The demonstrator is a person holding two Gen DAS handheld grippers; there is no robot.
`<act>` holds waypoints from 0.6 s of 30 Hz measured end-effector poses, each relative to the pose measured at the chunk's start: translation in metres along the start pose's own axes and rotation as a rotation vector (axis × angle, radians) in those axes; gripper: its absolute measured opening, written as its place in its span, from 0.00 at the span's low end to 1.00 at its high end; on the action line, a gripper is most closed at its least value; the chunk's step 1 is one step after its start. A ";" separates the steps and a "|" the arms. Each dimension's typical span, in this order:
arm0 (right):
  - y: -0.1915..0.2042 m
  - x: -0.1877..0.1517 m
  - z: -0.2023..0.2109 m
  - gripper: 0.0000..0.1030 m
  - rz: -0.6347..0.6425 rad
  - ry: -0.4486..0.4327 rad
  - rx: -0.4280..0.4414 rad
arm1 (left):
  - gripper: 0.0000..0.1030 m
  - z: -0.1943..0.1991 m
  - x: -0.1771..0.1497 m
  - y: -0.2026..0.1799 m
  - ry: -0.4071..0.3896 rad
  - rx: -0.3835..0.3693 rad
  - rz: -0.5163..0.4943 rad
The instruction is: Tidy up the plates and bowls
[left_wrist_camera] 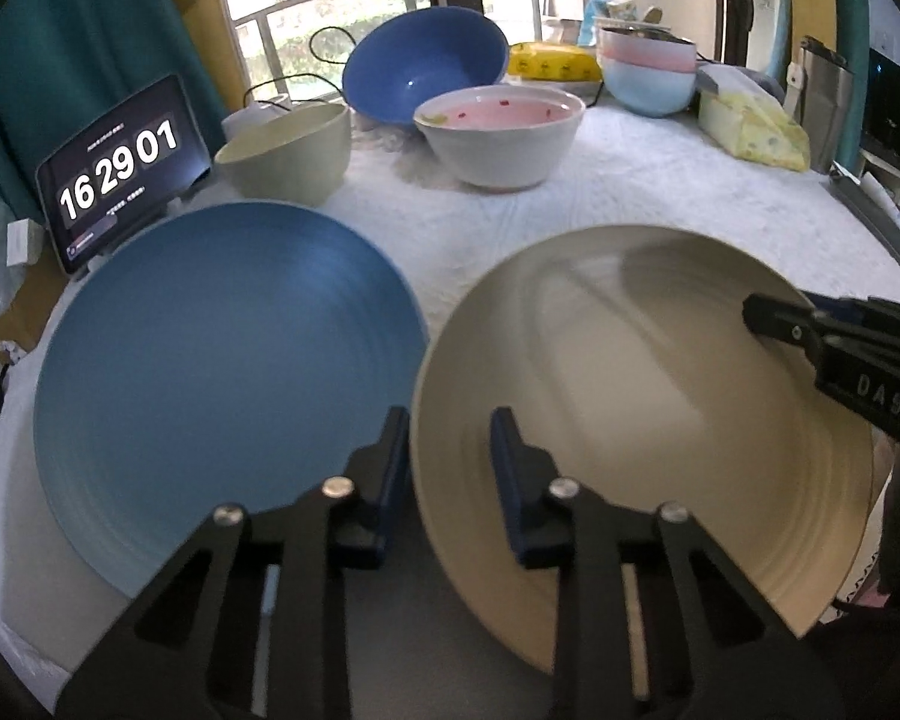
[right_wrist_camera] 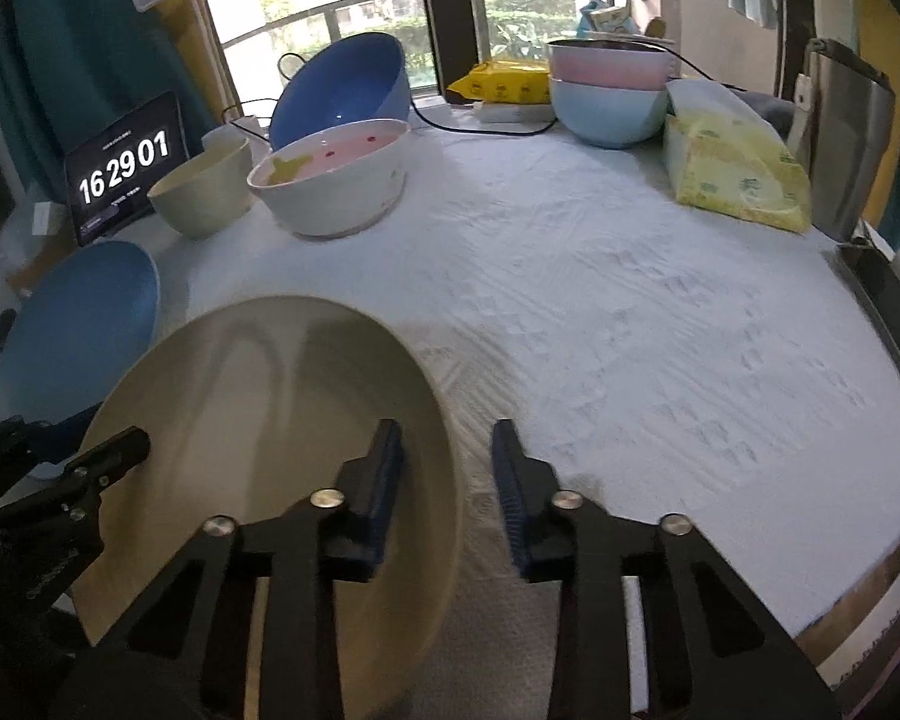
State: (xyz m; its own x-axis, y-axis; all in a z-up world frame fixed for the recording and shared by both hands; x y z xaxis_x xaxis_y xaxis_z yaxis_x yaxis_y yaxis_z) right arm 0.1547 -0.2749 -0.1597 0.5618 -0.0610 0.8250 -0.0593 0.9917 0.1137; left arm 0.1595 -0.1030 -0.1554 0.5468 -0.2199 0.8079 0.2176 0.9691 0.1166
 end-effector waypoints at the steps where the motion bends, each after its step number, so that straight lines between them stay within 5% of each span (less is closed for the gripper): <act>1: 0.001 0.000 -0.001 0.21 0.003 -0.003 -0.008 | 0.25 0.000 0.001 0.001 -0.002 -0.001 0.000; 18: -0.031 0.037 -0.011 0.20 -0.073 -0.086 -0.054 | 0.25 -0.020 0.049 -0.011 -0.071 -0.043 0.003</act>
Point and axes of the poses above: each gripper's, at about its wrist camera, not at the fingertips, and z roughly against the way its jaws point, y to its left, x to its top, the point moved 1 cm from there along -z, roughly the way its jaws point, and after that the axes turned 14 degrees about -y, right-handed, at the moved point
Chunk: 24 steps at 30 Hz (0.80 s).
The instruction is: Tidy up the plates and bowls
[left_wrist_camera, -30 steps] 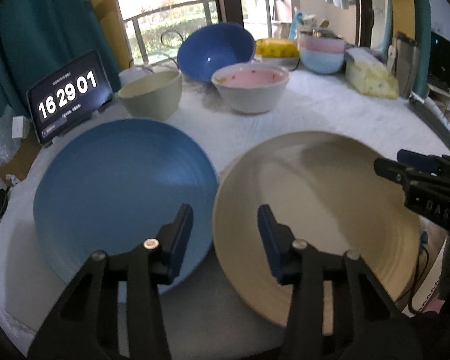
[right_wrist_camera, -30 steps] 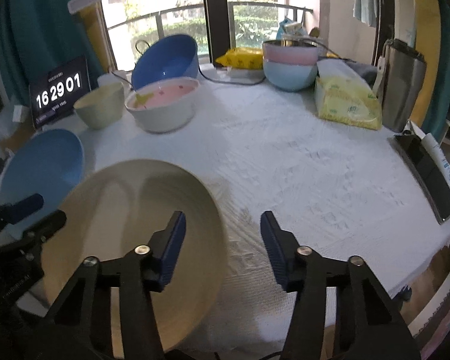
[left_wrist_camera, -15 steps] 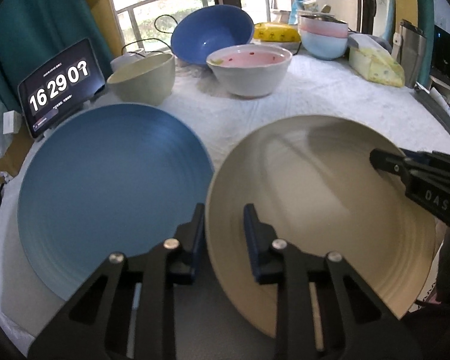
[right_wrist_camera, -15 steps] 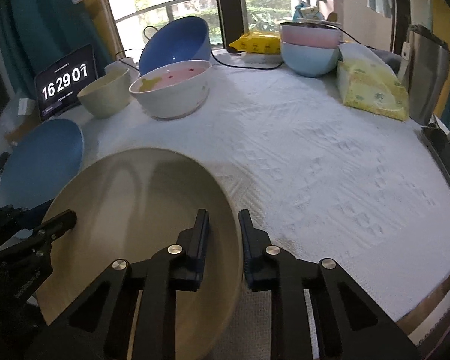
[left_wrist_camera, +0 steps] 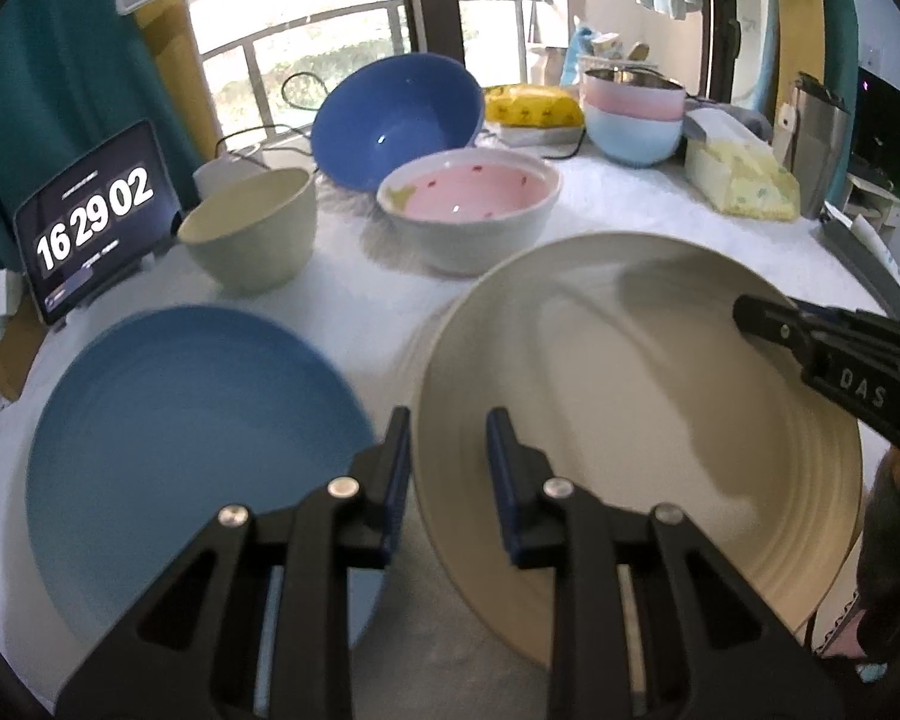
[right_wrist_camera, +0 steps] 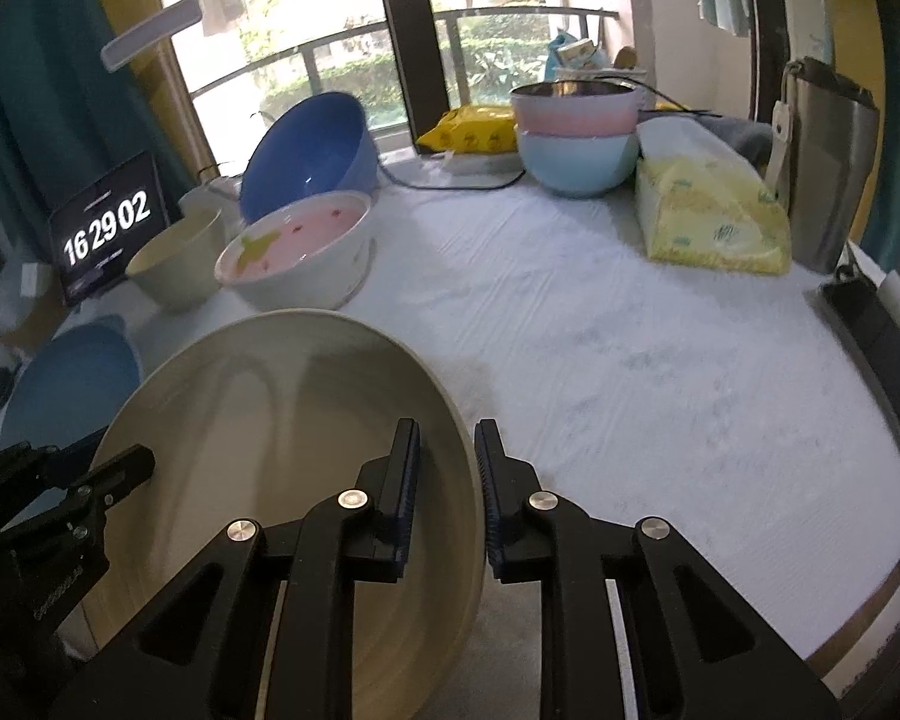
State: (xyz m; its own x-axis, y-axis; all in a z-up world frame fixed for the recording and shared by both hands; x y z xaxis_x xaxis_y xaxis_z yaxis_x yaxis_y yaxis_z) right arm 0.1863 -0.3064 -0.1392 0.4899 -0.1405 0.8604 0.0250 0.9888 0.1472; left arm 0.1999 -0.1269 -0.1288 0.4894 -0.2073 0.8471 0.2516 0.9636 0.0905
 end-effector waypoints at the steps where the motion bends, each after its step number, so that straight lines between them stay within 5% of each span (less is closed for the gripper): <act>1: -0.002 0.001 -0.002 0.20 -0.003 0.001 -0.002 | 0.25 -0.004 0.002 -0.001 -0.001 0.001 0.000; 12: -0.013 0.005 -0.041 0.20 -0.011 0.069 -0.038 | 0.26 -0.051 0.003 -0.006 0.103 0.007 -0.001; 24: -0.006 0.013 -0.032 0.23 0.003 0.046 -0.097 | 0.33 -0.030 0.015 0.010 0.027 0.005 0.058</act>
Point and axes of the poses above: each gripper's, at about its wrist camera, not at the fingertips, and z roughly against the way its jaws point, y to its left, x to its top, the point moved 1 cm from there along -z, roughly the way its jaws point, and after that the axes turned 14 degrees about -y, right-handed, at the moved point
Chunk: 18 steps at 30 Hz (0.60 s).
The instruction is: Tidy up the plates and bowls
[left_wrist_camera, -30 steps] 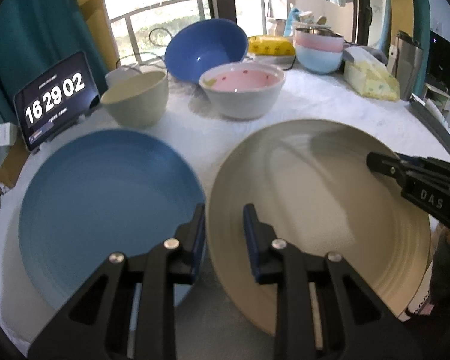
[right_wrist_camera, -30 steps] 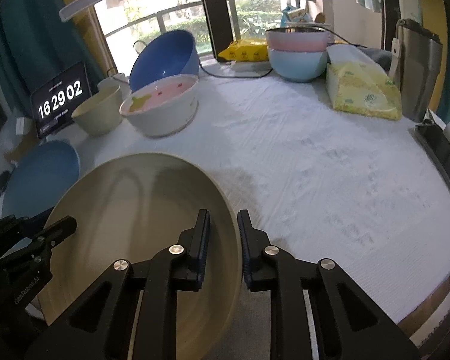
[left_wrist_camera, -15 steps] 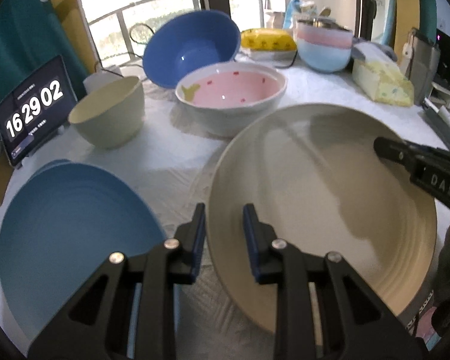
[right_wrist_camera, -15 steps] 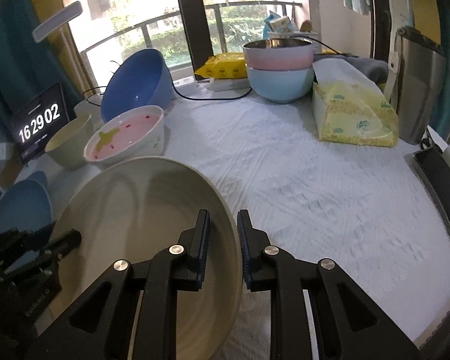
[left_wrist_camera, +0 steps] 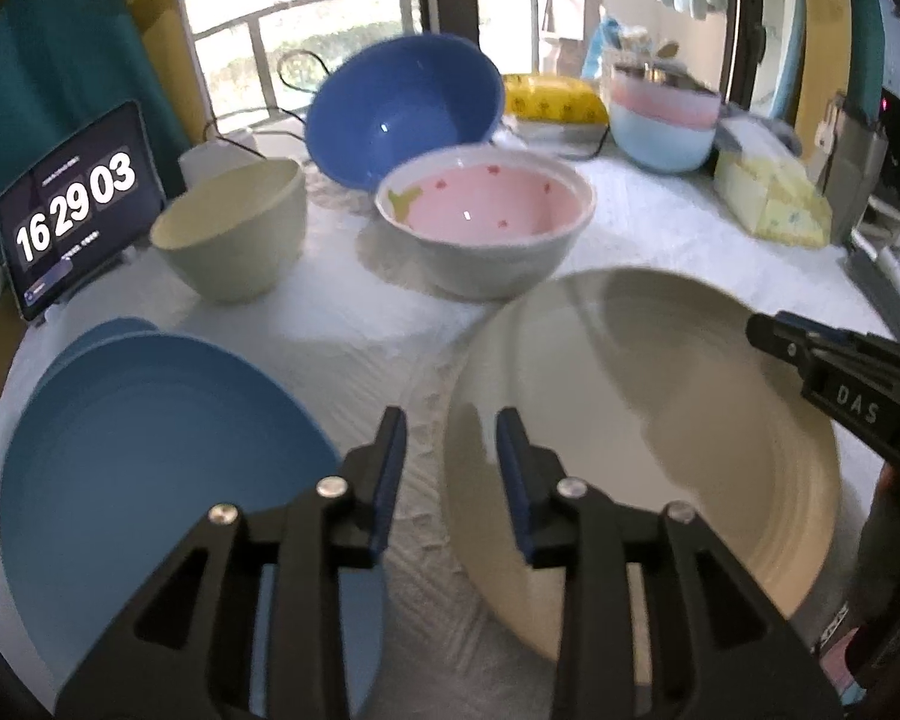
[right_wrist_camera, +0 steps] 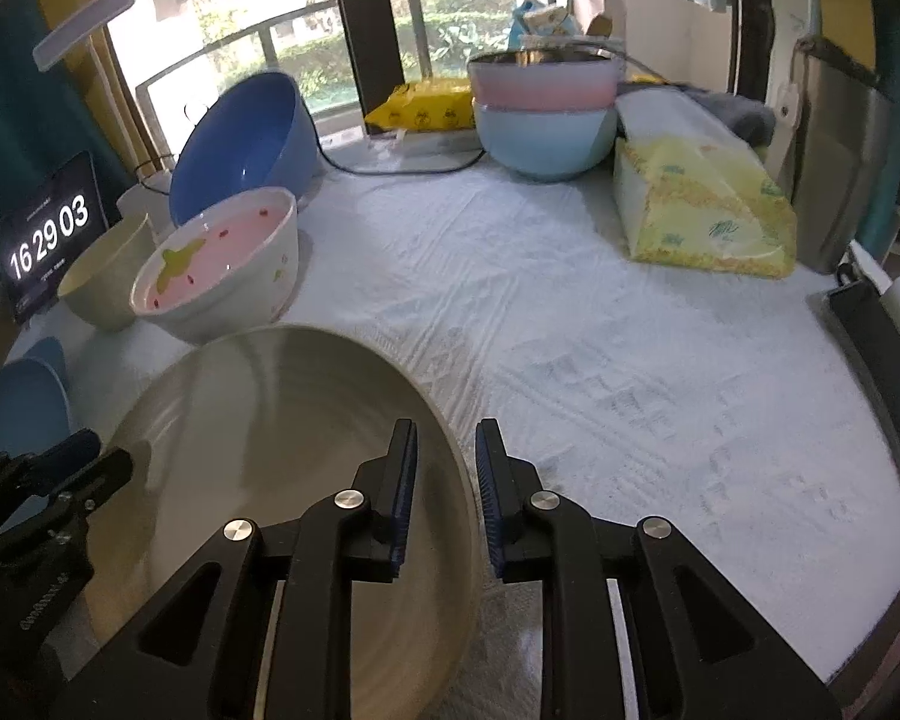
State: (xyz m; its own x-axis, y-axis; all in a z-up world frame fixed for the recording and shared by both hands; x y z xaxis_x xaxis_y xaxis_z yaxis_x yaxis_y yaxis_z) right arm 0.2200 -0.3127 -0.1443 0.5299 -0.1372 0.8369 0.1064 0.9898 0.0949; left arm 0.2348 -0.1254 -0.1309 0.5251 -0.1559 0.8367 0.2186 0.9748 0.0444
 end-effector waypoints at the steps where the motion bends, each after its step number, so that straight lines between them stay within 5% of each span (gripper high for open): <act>1: 0.000 0.001 0.003 0.25 0.001 -0.008 -0.002 | 0.34 0.004 0.002 0.002 -0.012 -0.001 0.009; 9: 0.029 0.012 0.027 0.29 0.048 -0.063 0.032 | 0.45 0.041 0.011 0.029 -0.134 0.019 0.087; 18: 0.070 0.016 0.035 0.29 0.103 -0.070 0.084 | 0.45 0.072 0.004 0.076 -0.212 0.091 0.159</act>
Point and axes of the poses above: each gripper's, at about its wrist camera, not at the fingertips, and z roughly against the way its jaws point, y to its left, x to its top, the point moved 1 cm from there along -z, roughly the way its jaws point, and after that the axes turned 14 degrees about -y, right-handed, at the moved point
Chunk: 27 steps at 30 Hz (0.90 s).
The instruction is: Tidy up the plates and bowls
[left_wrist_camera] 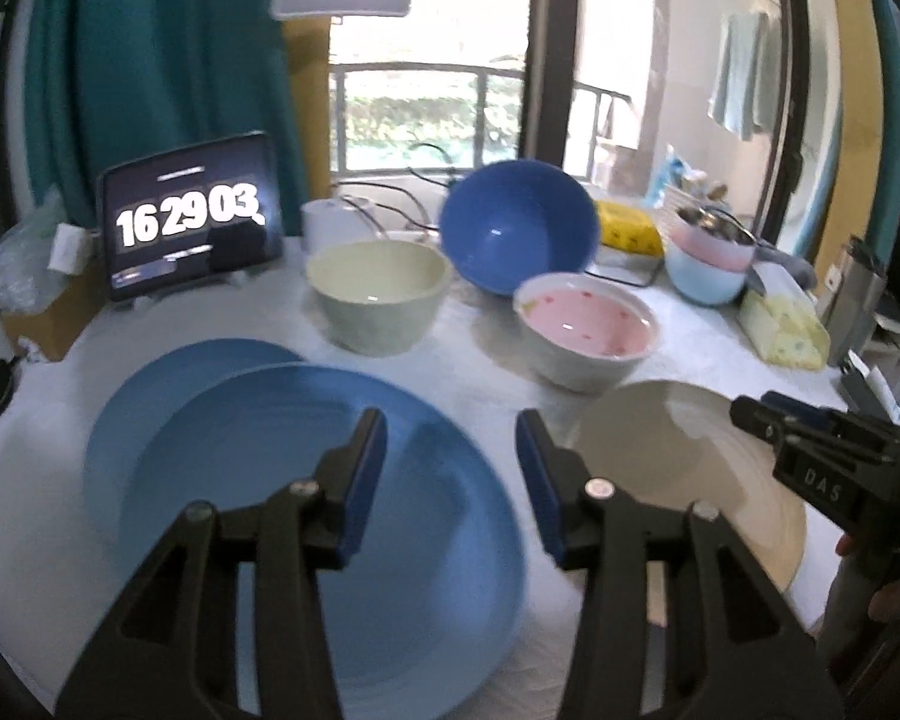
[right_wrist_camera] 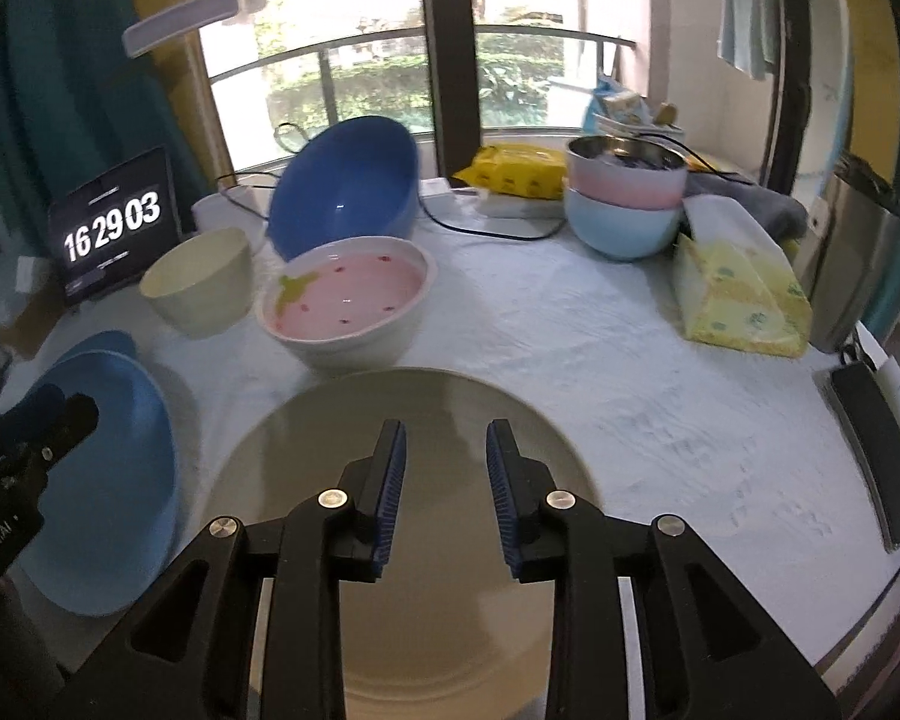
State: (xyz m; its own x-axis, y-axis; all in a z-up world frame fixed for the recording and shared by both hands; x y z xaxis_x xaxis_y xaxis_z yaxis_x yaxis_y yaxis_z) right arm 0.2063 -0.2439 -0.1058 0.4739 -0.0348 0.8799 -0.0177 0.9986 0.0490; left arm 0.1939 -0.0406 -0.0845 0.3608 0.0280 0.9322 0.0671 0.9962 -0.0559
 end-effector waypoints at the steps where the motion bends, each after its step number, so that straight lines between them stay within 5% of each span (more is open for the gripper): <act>1: 0.007 0.001 -0.001 0.29 0.009 0.000 0.009 | 0.45 0.002 0.000 0.006 -0.006 0.011 0.004; 15: 0.080 -0.004 -0.014 0.29 0.083 0.027 0.110 | 0.45 0.021 -0.007 0.092 -0.044 0.183 0.059; 27: 0.136 -0.022 -0.035 0.29 0.114 0.116 0.207 | 0.45 0.014 -0.031 0.127 0.016 0.212 0.097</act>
State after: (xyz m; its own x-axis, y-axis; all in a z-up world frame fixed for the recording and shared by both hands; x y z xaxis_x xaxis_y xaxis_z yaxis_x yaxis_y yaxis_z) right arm 0.2240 -0.1064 -0.1348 0.5560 0.0945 0.8258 -0.2514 0.9661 0.0586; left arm 0.1787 0.0862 -0.1153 0.3708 0.1250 0.9203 -0.1652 0.9840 -0.0671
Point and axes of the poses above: each gripper's, at about its wrist camera, not at the fingertips, and z roughly against the way its jaws point, y to its left, x to its top, the point moved 1 cm from there along -z, roughly the way its jaws point, and after that the axes turned 14 degrees about -y, right-handed, at the moved point
